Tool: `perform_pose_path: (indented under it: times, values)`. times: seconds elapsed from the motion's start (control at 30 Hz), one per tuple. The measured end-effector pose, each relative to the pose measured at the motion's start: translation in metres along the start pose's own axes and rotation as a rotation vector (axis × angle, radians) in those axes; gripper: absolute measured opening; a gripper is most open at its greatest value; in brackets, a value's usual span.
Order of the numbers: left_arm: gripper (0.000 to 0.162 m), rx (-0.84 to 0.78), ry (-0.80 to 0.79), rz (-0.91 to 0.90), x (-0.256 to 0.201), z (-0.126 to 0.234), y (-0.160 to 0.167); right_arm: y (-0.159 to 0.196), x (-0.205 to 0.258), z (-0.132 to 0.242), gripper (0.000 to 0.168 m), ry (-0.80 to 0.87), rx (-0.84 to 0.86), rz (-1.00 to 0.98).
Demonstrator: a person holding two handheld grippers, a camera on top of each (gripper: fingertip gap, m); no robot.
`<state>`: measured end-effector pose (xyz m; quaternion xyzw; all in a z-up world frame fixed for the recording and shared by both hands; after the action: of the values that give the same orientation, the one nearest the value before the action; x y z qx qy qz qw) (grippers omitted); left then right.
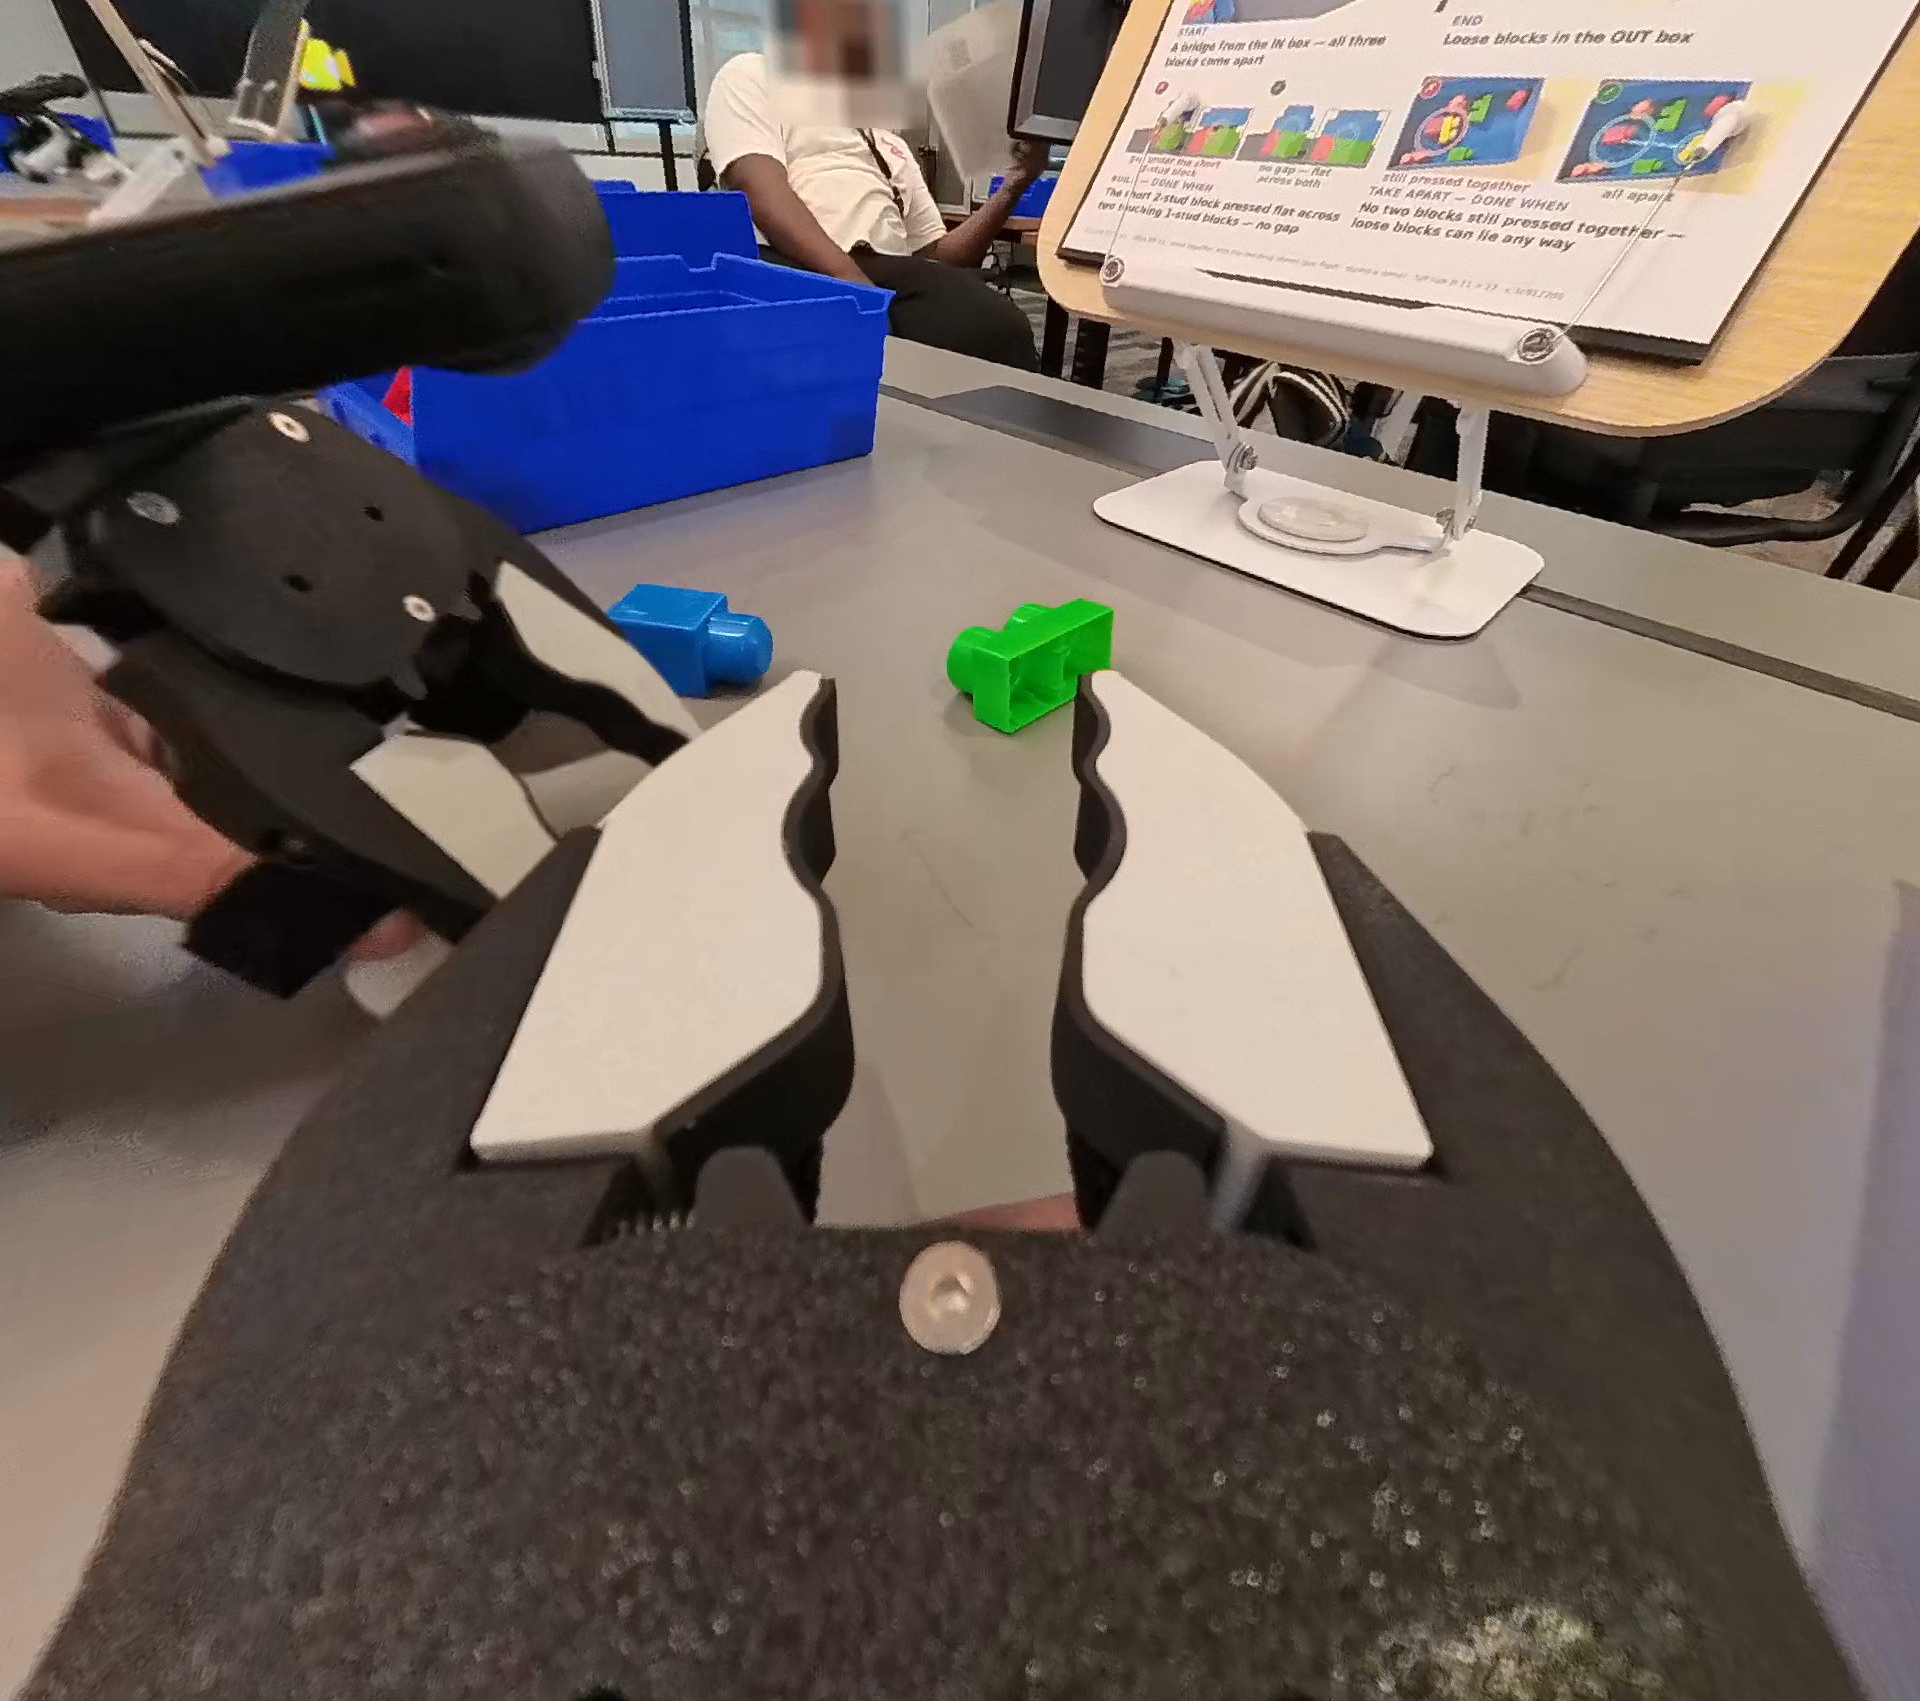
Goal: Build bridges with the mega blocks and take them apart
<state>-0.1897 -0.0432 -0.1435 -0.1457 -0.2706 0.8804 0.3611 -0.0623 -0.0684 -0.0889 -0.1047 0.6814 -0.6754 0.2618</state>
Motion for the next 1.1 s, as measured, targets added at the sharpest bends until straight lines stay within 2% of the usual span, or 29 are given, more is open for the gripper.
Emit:
perform_pose_path:
  times: [0.03,0.1,0.2,0.27,0.37,0.43,0.57,0.7,0.93,1.0,1.03,1.1]
  values:
    - [0.072,0.014,0.018,-0.007,0.0,-0.002,0.001,0.0,0.0,0.0,0.043,0.0,-0.002,-0.003]
    - [0.071,0.036,0.034,-0.076,0.002,0.002,0.003,0.0,-0.001,0.001,0.043,-0.001,-0.008,-0.01]
    - [0.071,0.062,0.045,-0.272,0.019,0.016,0.002,0.0,-0.002,0.002,0.043,-0.002,-0.017,-0.026]
    - [0.071,0.108,0.141,-0.457,0.028,0.027,-0.001,0.0,-0.003,0.001,0.043,-0.009,-0.01,-0.034]
    - [0.071,0.177,0.241,-0.862,0.041,0.035,-0.007,0.001,-0.002,-0.001,0.043,-0.02,0.011,-0.033]
    - [0.071,0.298,0.302,-1.045,0.047,0.032,-0.008,0.002,-0.001,-0.002,0.043,-0.024,0.021,-0.027]
    - [0.071,0.516,0.291,-1.359,0.067,0.024,-0.015,0.001,-0.002,-0.002,0.043,-0.019,0.017,-0.026]
    - [0.071,0.582,0.41,-1.441,0.076,0.016,-0.019,0.002,-0.003,-0.001,0.043,-0.026,0.014,-0.047]
    - [0.072,0.684,0.392,-1.603,0.096,0.007,-0.019,0.001,-0.007,0.001,0.043,-0.023,-0.012,-0.08]
    - [0.078,0.71,0.361,-1.627,0.101,0.014,-0.017,0.001,-0.008,0.002,0.043,-0.023,-0.015,-0.092]
    - [0.079,0.693,0.342,-1.63,0.103,0.02,-0.02,0.002,-0.009,0.002,0.043,-0.023,-0.017,-0.099]
    - [0.091,0.607,0.319,-1.583,0.1,0.037,-0.029,0.002,-0.01,0.003,0.043,-0.022,-0.023,-0.11]
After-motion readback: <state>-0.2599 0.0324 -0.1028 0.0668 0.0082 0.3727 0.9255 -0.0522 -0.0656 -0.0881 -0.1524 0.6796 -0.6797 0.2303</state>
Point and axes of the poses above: each gripper's, where its closed fingertips meet, z back along the fingers, y out of its underside, x = y × z across the jaws, the point moved 6 cm from there along z, back along the fingers, and after that the axes turned 10 degrees about z, right-handed, at the moved point
